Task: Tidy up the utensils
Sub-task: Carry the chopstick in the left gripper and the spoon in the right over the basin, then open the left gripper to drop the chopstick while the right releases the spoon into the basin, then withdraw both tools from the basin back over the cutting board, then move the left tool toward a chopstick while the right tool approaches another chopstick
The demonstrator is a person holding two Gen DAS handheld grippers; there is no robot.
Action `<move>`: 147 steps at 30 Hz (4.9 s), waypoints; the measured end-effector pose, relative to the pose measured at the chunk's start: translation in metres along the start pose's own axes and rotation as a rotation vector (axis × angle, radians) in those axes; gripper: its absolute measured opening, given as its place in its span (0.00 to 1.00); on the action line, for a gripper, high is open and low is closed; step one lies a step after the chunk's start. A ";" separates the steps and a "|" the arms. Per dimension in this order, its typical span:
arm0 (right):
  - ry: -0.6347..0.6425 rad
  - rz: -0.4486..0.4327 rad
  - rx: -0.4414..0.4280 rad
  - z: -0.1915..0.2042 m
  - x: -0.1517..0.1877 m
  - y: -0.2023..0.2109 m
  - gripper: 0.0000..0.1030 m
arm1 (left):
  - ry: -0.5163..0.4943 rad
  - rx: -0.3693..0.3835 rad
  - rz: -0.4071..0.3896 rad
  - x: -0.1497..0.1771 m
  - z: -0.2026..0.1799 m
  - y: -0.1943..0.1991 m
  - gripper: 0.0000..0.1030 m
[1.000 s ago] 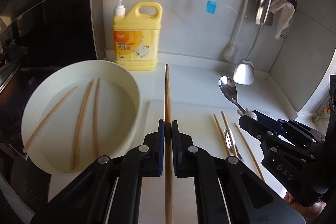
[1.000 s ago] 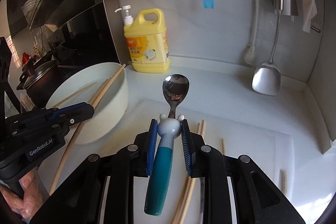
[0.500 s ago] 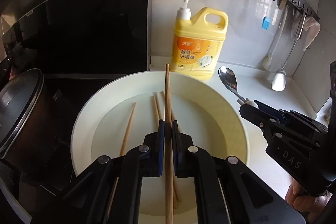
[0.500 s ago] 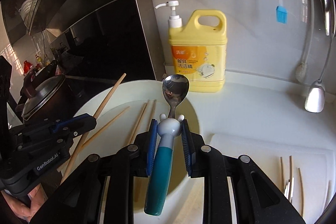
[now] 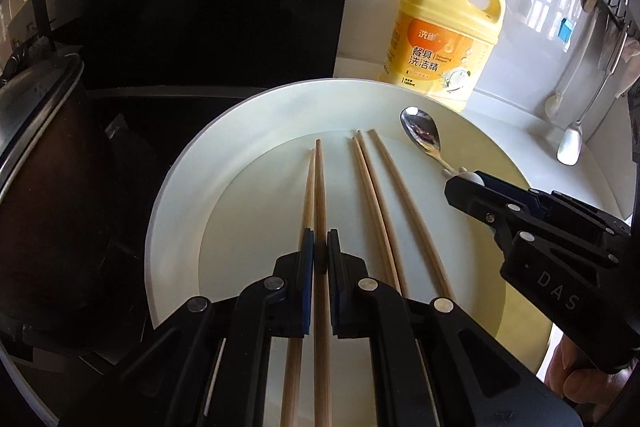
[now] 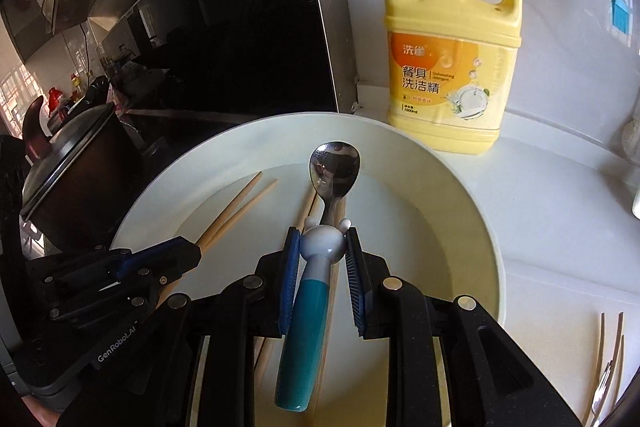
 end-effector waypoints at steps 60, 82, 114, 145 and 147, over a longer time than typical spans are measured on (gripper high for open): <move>-0.094 0.058 0.052 -0.012 0.024 0.062 0.50 | -0.029 -0.128 0.067 -0.011 0.009 0.041 0.90; -0.313 0.037 0.414 -0.134 0.160 0.225 0.53 | -0.201 0.134 0.019 0.055 -0.164 0.084 0.93; -0.169 -0.017 0.243 -0.251 0.229 0.198 0.54 | -0.125 -0.026 -0.003 0.157 -0.309 0.016 0.94; -0.151 0.023 0.236 -0.251 0.222 0.176 0.54 | -0.071 -0.030 0.018 0.154 -0.290 -0.014 0.95; -0.146 0.025 0.234 -0.251 0.220 0.175 0.54 | -0.063 -0.042 0.014 0.153 -0.286 -0.014 0.95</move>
Point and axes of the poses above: each gripper's, at about its wrist camera, not at the fingertips, and y roughly against the way its jaws point, z to its left, x to its underside, the point moved 2 cm from there along -y, roughly the way its jaws point, and after that the axes turned 5 degrees about y, right-handed, at the moved point
